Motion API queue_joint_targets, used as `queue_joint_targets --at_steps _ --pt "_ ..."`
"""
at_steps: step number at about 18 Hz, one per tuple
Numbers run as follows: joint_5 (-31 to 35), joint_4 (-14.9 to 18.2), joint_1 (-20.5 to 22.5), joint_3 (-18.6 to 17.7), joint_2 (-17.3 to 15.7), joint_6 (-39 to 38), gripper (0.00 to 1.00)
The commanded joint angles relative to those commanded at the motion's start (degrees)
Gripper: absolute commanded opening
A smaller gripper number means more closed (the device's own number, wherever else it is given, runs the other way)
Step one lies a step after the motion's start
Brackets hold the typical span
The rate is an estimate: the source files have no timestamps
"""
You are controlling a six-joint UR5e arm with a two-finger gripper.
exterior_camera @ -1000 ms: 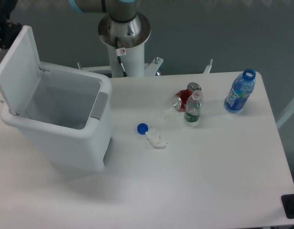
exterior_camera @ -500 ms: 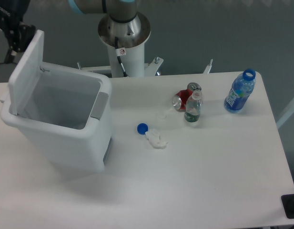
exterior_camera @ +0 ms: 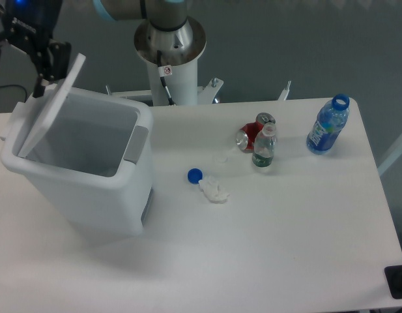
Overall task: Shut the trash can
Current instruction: 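Push the raised lid forward so it tips down over the can, then lower the gripper onto the lid, pressing it flat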
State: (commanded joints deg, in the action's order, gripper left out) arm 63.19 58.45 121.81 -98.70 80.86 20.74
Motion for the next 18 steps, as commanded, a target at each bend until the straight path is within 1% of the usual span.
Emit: queue_joint_targets --at_steps 6,12,16,18 --pt "0.18 0.0 2.29 -0.17 0.18 0.09 1.0" --pt "0.26 -0.09 3.43 -0.26 1.67 0.09 1.0" --pt "0.26 -0.09 3.96 -0.26 1.76 0.18 1.0" --pt "0.26 -0.17 4.92 -0.26 1.85 0.18 1.0"
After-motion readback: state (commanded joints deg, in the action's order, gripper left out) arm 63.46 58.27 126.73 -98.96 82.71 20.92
